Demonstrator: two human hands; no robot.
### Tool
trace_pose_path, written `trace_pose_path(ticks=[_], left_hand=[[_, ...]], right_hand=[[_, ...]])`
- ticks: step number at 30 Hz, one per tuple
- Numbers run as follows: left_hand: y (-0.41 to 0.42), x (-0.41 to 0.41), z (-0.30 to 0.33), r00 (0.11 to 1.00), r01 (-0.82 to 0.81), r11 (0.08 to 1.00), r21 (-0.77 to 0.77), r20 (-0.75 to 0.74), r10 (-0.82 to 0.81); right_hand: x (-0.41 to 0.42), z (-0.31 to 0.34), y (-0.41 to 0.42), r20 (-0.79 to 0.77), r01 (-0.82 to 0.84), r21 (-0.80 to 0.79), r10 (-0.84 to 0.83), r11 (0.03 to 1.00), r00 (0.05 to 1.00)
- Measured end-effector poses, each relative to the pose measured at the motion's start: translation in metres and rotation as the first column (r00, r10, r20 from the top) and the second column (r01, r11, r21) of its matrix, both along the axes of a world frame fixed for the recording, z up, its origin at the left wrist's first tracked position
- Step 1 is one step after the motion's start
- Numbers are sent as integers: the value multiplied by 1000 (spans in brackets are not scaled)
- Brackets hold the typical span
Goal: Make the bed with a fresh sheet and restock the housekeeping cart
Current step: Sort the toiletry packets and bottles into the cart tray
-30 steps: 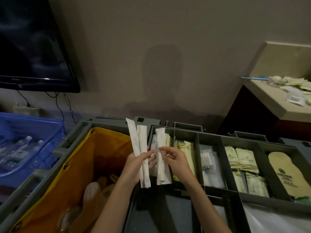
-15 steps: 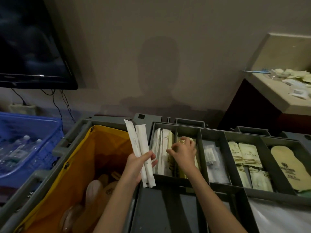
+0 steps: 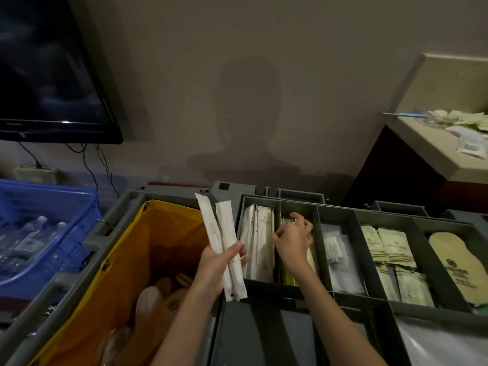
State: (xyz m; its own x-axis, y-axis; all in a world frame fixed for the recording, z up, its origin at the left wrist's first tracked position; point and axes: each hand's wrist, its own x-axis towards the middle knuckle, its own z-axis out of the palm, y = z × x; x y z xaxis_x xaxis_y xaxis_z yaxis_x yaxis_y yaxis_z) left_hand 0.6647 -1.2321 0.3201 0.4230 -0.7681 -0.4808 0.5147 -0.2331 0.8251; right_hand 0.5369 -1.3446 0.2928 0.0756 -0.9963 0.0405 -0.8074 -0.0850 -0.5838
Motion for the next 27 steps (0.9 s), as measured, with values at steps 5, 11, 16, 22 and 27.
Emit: trace_pose_path(ticks=[5,11,16,22,27], left_hand=[[-9,-9,1,995,42,999,-11,90,-41],[-21,-31,1,1000,20,999,25,-21,-19],[-28,-42,-3,994,79,997,24,-79,-77],[-24,-40,-5,987,118,992,55,101,-123],[-17,-26,2,995,80,991,-103,66,-73]], right_hand=[[-34,22,6,416,118,80,-141,990,898],[-85,12,11,171,253,15,-252,967,953],[-52,15,38,443,-83,74,42,994,895],[-23,16,47,668,-316,168,128,934,733],[-17,11,37,633,-176,98,75,980,770]])
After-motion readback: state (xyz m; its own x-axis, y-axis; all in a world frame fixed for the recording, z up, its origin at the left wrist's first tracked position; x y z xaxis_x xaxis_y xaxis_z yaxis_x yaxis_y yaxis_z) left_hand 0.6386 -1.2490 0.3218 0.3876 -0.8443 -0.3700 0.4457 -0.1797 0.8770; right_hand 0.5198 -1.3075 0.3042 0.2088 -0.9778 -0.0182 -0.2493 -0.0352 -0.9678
